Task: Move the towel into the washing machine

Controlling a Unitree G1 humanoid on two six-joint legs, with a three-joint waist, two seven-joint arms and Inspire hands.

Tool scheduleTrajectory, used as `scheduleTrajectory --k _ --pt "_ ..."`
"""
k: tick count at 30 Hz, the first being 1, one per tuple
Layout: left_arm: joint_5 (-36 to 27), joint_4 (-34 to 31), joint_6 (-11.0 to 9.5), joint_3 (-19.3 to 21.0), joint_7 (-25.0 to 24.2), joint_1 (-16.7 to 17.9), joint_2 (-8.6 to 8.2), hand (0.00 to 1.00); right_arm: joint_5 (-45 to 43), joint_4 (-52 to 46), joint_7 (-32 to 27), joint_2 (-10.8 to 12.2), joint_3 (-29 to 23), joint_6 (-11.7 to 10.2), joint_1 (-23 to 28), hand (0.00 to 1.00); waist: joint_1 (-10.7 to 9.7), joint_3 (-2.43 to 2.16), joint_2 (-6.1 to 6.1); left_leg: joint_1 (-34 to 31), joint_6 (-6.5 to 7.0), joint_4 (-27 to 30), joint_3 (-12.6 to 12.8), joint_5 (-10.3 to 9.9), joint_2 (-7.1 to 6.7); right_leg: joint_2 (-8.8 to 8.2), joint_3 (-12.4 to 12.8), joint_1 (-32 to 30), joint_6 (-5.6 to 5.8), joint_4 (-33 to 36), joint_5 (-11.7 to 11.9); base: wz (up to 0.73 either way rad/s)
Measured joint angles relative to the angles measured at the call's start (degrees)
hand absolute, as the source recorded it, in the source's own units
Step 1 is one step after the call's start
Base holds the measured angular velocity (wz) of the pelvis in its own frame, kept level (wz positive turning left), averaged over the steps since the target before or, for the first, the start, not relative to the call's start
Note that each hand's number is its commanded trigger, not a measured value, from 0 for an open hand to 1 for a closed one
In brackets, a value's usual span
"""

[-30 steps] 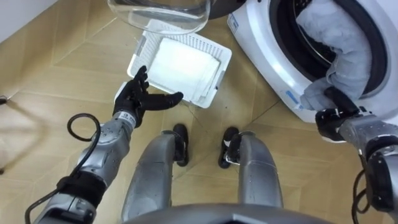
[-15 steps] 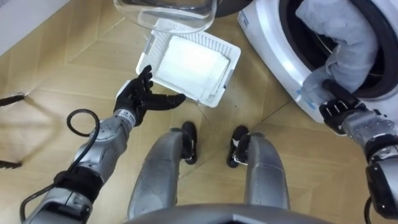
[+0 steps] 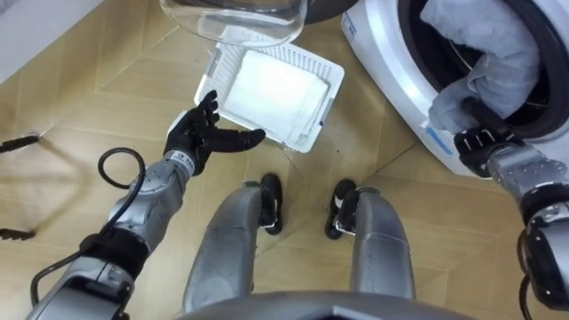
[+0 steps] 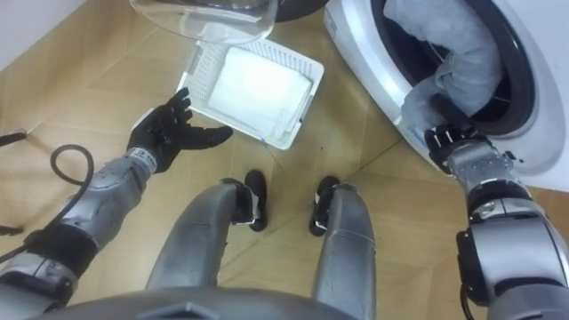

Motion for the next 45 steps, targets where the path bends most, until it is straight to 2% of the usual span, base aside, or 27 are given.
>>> scheduleTrajectory --k 5,10,14,17,18,19,23,26,30,32,39,41,45 --pt "0.01 0.28 0.0 0.13 1.38 -0.05 0.02 0.0 0.07 -0.02 -3.07 -0.98 -2.41 -0.12 -0.98 1.0 -0.08 0.07 -0.07 -0.18 0.08 0.41 0.04 -0.05 -0.28 -0.31 0.08 -0.34 0.17 0.44 -0.17 0.01" --pt "-0.03 0.05 -0.01 0.21 3.57 -0.69 0.01 0.0 2.16 -1.0 -6.45 -0.99 -4.51 -0.09 -2.11 1.0 -1.12 0.12 -0.08 -1.35 0.49 1.63 -0.01 -0.34 -0.46 -0.84 -0.08 -1.22 0.32 1.64 -0.84 0.05" --pt "0.03 0.03 -1.25 0.21 4.35 -0.95 0.07 0.0 5.16 -1.0 -9.62 -0.96 -8.17 -0.43 -2.65 1.0 -1.11 0.16 -0.07 -1.74 0.62 2.5 -0.07 -0.46 -0.48 -1.17 -0.65 -1.11 0.37 1.99 -1.04 0.06" --pt "0.0 -0.02 -1.63 0.19 5.2 -0.98 0.13 0.0 7.16 -1.0 -11.31 -0.97 -8.43 -1.52 -2.91 1.0 -1.14 0.27 -0.06 -1.94 0.76 2.47 -0.26 -0.53 -0.48 -1.38 -1.15 -0.96 0.47 2.01 -1.1 0.07" --pt "0.0 -0.02 -1.68 0.25 5.23 -0.99 0.14 0.0 7.57 -0.99 -11.56 -0.96 -8.59 -1.71 -2.93 0.56 -1.17 0.31 -0.07 -1.94 0.82 2.46 -0.29 -0.57 -0.48 -1.44 -1.24 -0.91 0.5 2.07 -1.14 0.06" --pt "0.09 -0.16 -1.76 0.32 5.21 -1.01 0.13 0.0 8.61 -0.99 -12.06 -0.97 -9.85 -2.06 -2.93 0.0 -1.2 0.41 -0.12 -1.94 0.92 2.45 -0.19 -0.63 -0.53 -1.55 -1.24 -0.93 0.6 2.2 -1.22 0.05" --pt "0.29 -0.35 -2.4 0.46 5.14 -1.04 0.01 0.0 10.96 -1.0 -14.15 -0.96 -14.08 -2.64 -3.81 0.0 -2.14 0.54 -0.11 -2.01 1.06 2.45 -0.22 -0.7 -1.2 -2.25 -1.41 -1.06 0.99 2.8 -1.69 0.08" --pt "0.13 -0.35 -2.72 1.37 5.13 -1.21 -0.58 0.0 11.27 -1.0 -15.39 -0.96 -14.65 -2.96 -4.74 0.0 -2.53 0.53 -0.09 -2.26 1.17 2.46 -0.23 -0.76 -1.34 -2.34 -1.55 -1.24 1.06 2.72 -1.72 0.02" --pt "0.1 -0.35 -3.01 1.8 5.11 -2.07 -0.83 0.0 11.34 -1.02 -15.28 -0.97 -14.7 -5.22 -6.06 0.0 -2.33 0.47 0.02 -2.34 1.45 2.51 -0.33 -0.93 -1.46 -2.38 -1.97 -1.02 1.32 2.4 -1.86 0.04" --pt "0.11 -0.32 -3.01 2.35 5.13 -2.17 -0.6 0.0 11.32 -0.98 -14.08 -0.97 -14.9 -6.16 -5.94 0.0 -2.34 0.43 0.17 -2.31 1.45 2.52 -0.86 -0.93 -1.33 -2.14 -2.59 -0.37 1.38 1.57 -1.81 0.07" --pt "2.23 1.27 -2.96 2.23 4.02 -3.19 -0.57 0.0 11.28 -0.56 -7.44 -0.95 -14.4 -6.82 -5.02 0.0 -1.97 0.48 0.99 -0.74 1.51 0.83 -0.21 -0.96 -1.08 -1.6 -2.19 0.81 1.68 0.28 -1.24 -0.05" --pt "2.13 2.51 -2.8 2.22 3.42 -3.42 -0.56 0.0 11.28 0.25 -4.8 -0.94 -12.47 -6.8 -4.41 0.0 -1.25 0.4 1.14 0.65 1.5 0.07 0.35 -0.96 -0.5 -1.01 -2.03 2.0 1.5 -0.84 -0.94 -0.16" --pt "1.9 2.77 -2.59 1.88 3.17 -3.49 -0.55 0.0 10.83 0.34 -1.52 -0.75 -9.37 -6.79 -2.3 0.0 -0.85 0.39 1.17 1.79 1.33 -0.7 0.35 -0.86 -0.2 -0.5 -2.07 3.34 1.55 -1.93 -0.82 -0.02"
